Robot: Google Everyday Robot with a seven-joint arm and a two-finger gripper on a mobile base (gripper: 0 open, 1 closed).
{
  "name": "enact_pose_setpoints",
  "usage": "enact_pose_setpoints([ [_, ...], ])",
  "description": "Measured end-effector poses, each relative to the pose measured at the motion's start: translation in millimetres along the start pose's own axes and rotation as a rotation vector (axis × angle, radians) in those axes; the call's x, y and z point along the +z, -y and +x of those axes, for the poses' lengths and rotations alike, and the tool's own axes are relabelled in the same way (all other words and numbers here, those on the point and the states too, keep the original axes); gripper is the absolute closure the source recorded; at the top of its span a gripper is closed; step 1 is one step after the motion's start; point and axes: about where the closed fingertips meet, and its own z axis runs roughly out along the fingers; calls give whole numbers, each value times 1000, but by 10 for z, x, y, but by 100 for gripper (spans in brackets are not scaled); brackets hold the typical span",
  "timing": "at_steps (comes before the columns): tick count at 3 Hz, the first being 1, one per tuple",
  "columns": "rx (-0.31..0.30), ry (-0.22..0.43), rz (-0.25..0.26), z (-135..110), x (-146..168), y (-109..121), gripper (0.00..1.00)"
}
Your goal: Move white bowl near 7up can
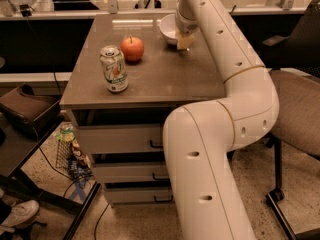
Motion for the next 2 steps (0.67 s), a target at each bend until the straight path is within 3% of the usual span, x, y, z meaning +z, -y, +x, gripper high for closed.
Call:
enact_pose_setpoints([
  [1, -1, 2, 3, -11, 46, 12, 87],
  [2, -2, 3, 5, -22, 91, 21, 100],
])
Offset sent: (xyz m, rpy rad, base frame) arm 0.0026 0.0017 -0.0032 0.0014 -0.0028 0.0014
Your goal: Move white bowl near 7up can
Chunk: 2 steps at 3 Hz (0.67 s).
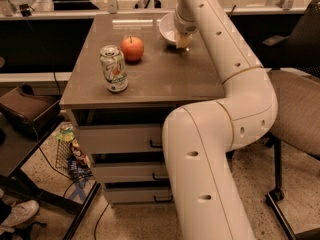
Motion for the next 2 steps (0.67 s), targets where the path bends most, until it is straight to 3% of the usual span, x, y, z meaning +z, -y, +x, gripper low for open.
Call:
enact_pose_setpoints([
  [1, 0, 0, 0, 1, -1, 0, 100],
  [2, 6, -56, 22, 129, -161, 59, 100],
])
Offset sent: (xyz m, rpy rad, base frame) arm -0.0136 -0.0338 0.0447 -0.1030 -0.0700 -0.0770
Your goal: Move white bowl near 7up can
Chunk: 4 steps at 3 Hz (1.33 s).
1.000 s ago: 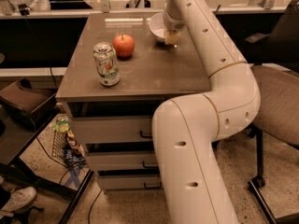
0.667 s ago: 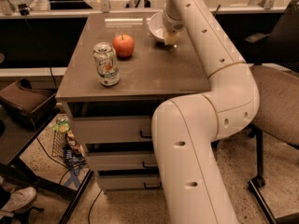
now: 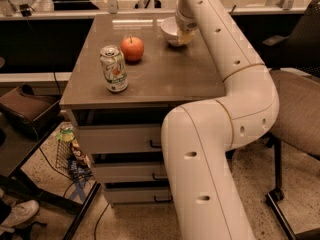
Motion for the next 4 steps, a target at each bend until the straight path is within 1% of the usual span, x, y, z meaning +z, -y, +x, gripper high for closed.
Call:
enact_pose_setpoints([
  [1, -5, -11, 9, 242, -376, -61, 100],
  [2, 30, 94, 19, 625, -938, -363, 100],
  [3, 53, 204, 20, 781, -1216, -692, 100],
  [4, 24, 318, 92, 826, -1635, -1003, 100],
])
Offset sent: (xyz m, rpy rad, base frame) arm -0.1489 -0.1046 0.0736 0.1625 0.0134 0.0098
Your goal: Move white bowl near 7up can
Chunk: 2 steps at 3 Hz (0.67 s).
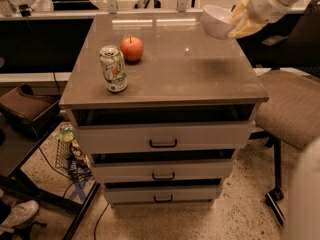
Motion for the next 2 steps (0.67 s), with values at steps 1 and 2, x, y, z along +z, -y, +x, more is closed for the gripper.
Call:
enact_pose_setpoints([
  [1, -146, 95, 33, -355, -100, -262, 100],
  [2, -221, 140, -32, -512, 178, -594, 100],
])
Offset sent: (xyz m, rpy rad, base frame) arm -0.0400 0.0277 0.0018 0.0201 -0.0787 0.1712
